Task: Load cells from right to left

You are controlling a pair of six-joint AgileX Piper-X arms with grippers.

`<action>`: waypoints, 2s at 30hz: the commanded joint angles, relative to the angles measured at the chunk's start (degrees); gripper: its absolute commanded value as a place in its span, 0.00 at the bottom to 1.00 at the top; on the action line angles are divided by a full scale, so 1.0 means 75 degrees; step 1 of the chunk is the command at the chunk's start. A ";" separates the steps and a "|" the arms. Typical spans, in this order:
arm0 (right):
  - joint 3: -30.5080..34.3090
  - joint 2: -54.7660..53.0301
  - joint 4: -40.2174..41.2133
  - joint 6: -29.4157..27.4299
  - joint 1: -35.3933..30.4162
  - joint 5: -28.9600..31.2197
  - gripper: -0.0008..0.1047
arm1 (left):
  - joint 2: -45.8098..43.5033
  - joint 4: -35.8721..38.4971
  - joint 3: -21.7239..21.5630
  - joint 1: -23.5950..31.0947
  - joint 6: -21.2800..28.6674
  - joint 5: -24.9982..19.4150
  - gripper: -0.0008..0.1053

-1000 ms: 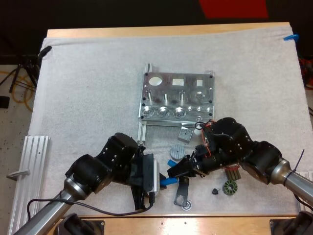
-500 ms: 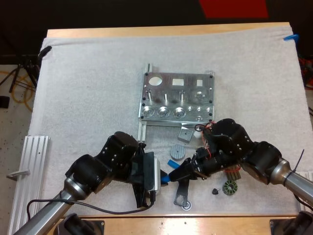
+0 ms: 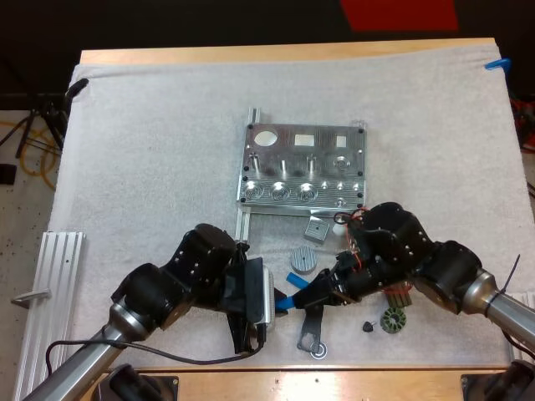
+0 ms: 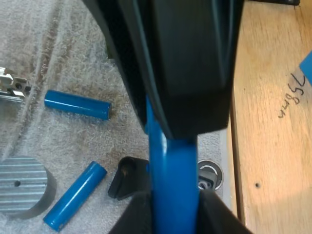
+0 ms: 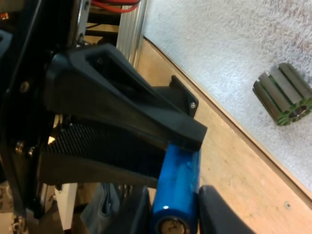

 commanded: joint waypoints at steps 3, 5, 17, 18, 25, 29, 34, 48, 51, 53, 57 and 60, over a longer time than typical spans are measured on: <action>-0.0073 -0.0002 -0.0077 -0.0289 -0.0022 -0.0174 0.12 | -0.0049 -0.0071 -0.0020 -0.0037 -0.0059 -0.0031 0.11; -0.0073 -0.0002 -0.0077 -0.0363 -0.0022 -0.0174 0.12 | -0.0049 -0.0071 -0.0020 -0.0037 -0.0059 0.0063 0.11; -0.0073 -0.0002 -0.0077 -0.0389 -0.0022 -0.0191 0.12 | -0.0049 -0.0130 -0.0064 -0.0037 -0.0780 0.0092 0.67; -0.0073 -0.0002 -0.0077 -0.0453 -0.0022 -0.0191 0.12 | -0.0049 -0.0128 -0.0091 -0.0037 -0.0903 0.0092 0.66; -0.0073 -0.0002 -0.0063 -0.0889 -0.0022 -0.0162 0.12 | -0.0103 0.0062 -0.0662 -0.0037 -0.1090 0.0077 0.66; -0.0073 -0.0002 -0.0040 -0.1104 -0.0022 -0.0165 0.12 | -0.0102 0.0620 -0.1001 -0.0037 -0.1090 -0.0130 0.66; -0.0350 -0.0067 0.1181 -0.2405 -0.0159 0.0546 0.12 | -0.0218 0.1443 -0.1313 0.0058 -0.1018 -0.0651 0.66; -0.2487 -0.0067 0.4574 -0.5727 -0.0568 0.4354 0.12 | -0.1300 0.1460 -0.1311 0.0920 -0.2315 -0.0666 0.66; -0.2819 -0.0067 0.4791 -0.6004 -0.0568 0.5132 0.12 | -0.1416 0.1460 -0.1311 0.0979 -0.2593 -0.0666 0.66; -0.2987 -0.0034 0.4873 -0.6096 -0.0568 0.5398 0.12 | -0.1464 0.1460 -0.1311 0.0979 -0.2697 -0.0666 0.66; -0.3443 0.0300 0.5458 -0.6388 -0.0568 0.6035 0.12 | -0.1468 0.1460 -0.1311 0.0979 -0.2927 -0.0775 0.66; -0.3835 0.0657 0.5799 -0.6690 -0.0568 0.6435 0.12 | -0.1468 0.1460 -0.1311 0.0979 -0.3068 -0.1003 0.66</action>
